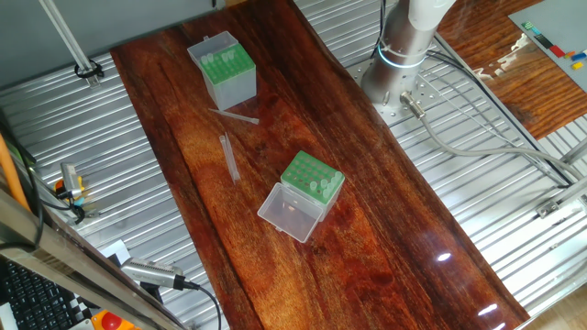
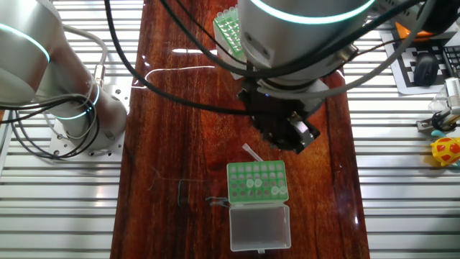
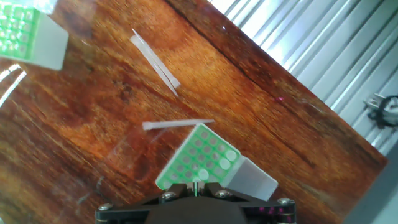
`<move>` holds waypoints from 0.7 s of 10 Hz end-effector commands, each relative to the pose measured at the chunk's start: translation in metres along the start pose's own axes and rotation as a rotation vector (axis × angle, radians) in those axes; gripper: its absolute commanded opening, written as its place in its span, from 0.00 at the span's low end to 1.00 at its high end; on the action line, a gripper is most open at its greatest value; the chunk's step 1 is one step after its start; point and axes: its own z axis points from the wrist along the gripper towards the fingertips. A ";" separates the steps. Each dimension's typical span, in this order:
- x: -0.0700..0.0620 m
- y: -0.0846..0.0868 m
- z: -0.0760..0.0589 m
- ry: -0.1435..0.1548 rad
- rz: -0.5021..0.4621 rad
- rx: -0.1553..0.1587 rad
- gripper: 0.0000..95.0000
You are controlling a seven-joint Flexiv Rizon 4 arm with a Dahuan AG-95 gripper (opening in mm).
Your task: Transfer all large pipette tips from one holder to another
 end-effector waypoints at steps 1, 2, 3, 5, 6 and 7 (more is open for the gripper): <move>-0.026 0.020 0.012 -0.007 0.046 -0.007 0.20; -0.043 0.038 0.022 -0.011 0.079 -0.003 0.20; -0.055 0.053 0.028 -0.014 0.110 0.003 0.20; -0.074 0.073 0.034 -0.013 0.136 0.032 0.20; -0.074 0.073 0.034 0.003 0.080 0.040 0.00; -0.074 0.073 0.034 0.015 0.024 0.030 0.00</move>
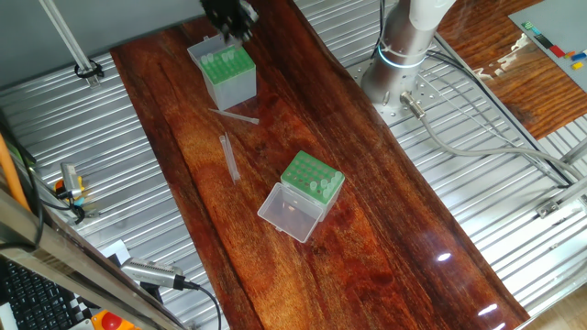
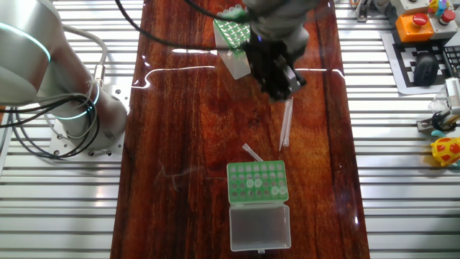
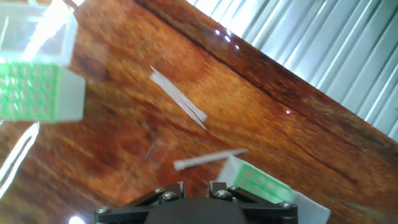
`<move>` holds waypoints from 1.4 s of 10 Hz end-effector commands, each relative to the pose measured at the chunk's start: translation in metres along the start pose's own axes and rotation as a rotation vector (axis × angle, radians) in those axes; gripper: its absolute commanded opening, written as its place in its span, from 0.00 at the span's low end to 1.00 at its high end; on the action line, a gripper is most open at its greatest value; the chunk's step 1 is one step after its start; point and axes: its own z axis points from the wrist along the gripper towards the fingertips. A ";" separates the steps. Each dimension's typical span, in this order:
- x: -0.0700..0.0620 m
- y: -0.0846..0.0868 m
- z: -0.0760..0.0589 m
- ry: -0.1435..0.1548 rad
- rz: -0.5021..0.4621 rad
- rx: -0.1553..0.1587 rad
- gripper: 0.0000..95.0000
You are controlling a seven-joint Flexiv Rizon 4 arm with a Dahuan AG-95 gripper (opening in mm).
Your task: Transfer all large pipette tips from one holder to another
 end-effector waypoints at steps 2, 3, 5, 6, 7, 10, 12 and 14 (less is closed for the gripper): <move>-0.003 0.001 0.001 0.044 -0.235 -0.022 0.00; -0.003 0.002 0.001 0.037 -0.244 -0.038 0.20; -0.028 0.048 0.026 0.020 -0.200 -0.045 0.20; -0.045 0.080 0.043 0.015 -0.146 -0.040 0.20; -0.060 0.106 0.052 0.021 -0.097 -0.032 0.20; -0.076 0.143 0.061 0.054 -0.036 -0.002 0.20; -0.076 0.143 0.061 0.055 -0.141 -0.012 0.20; -0.076 0.143 0.061 0.031 -0.247 -0.041 0.20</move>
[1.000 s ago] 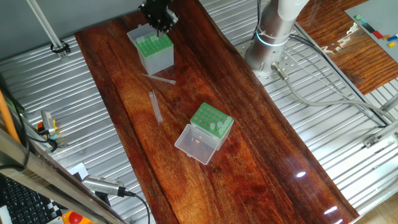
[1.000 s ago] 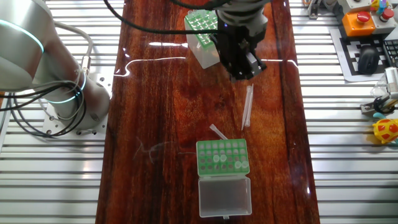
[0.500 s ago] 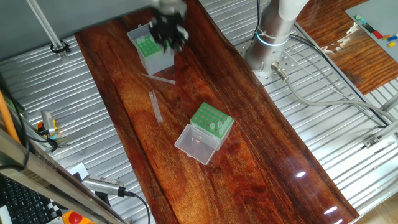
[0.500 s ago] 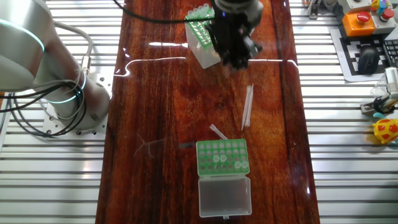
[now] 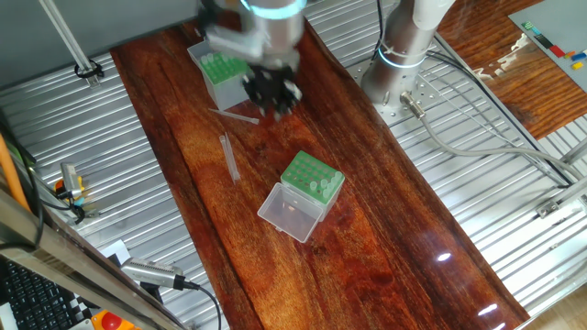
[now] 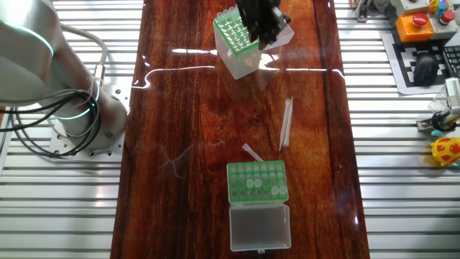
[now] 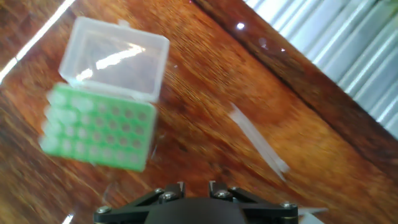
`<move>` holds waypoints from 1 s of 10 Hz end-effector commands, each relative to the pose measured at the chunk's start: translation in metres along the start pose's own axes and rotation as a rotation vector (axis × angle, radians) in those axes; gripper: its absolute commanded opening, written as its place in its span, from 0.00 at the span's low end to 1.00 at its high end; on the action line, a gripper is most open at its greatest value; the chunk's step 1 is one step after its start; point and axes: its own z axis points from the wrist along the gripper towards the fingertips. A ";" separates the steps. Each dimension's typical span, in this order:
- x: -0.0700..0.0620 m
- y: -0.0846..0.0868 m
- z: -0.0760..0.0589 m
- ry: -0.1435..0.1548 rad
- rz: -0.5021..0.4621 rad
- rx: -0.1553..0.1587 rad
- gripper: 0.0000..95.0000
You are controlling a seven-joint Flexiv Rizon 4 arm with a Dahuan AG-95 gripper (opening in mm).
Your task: Transfer all large pipette tips from one holder to another
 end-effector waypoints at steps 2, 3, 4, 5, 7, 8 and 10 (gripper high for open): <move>-0.038 0.044 0.015 -0.019 -0.028 -0.043 0.20; -0.061 0.064 0.024 -0.013 0.014 -0.040 0.20; -0.076 0.081 0.030 -0.013 0.073 -0.038 0.20; -0.079 0.083 0.031 -0.016 0.098 -0.032 0.20; -0.079 0.083 0.031 -0.017 0.035 -0.038 0.20; -0.079 0.083 0.031 -0.021 -0.003 -0.044 0.20; -0.079 0.083 0.031 -0.023 -0.008 -0.046 0.20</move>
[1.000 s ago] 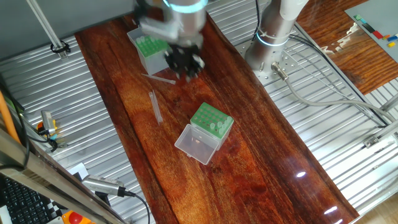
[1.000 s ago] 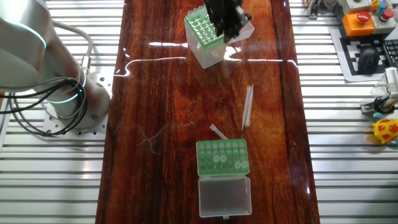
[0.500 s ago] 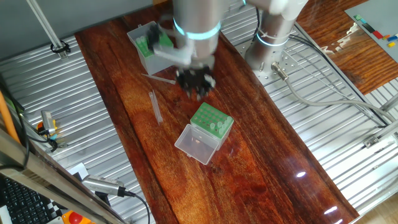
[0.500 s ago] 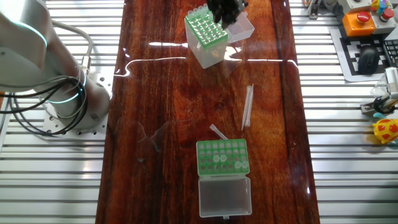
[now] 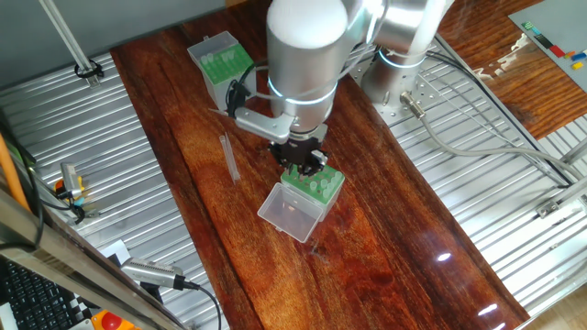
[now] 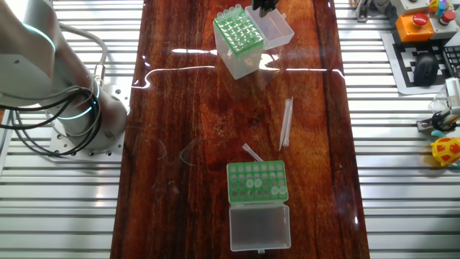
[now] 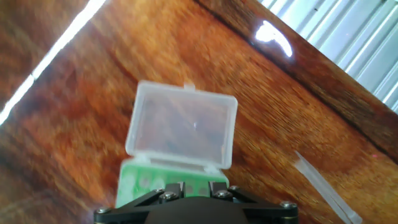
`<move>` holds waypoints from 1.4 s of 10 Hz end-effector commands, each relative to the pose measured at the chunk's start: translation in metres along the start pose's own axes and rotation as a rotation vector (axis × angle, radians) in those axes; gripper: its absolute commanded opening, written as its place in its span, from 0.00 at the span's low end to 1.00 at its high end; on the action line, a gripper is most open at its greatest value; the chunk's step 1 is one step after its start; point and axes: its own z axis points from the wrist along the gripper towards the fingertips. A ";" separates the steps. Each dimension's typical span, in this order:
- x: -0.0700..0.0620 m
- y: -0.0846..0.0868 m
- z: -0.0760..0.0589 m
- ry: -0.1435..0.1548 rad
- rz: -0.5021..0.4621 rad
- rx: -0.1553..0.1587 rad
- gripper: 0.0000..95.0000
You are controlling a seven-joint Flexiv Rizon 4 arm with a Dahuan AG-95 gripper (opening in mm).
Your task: Transfer all large pipette tips from one holder to another
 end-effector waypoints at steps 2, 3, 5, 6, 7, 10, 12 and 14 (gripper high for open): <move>0.000 0.000 0.000 -0.015 -0.037 -0.022 0.20; 0.000 0.000 0.000 -0.006 -0.001 -0.020 0.20; 0.000 0.000 0.000 -0.006 0.013 -0.019 0.20; 0.000 0.000 0.000 -0.010 0.017 -0.022 0.20; 0.000 0.000 0.000 -0.014 0.021 -0.023 0.20; 0.002 0.001 0.002 -0.013 0.027 -0.022 0.20; 0.011 0.003 0.007 -0.017 0.026 -0.023 0.20; 0.025 0.015 0.019 -0.034 0.049 -0.023 0.20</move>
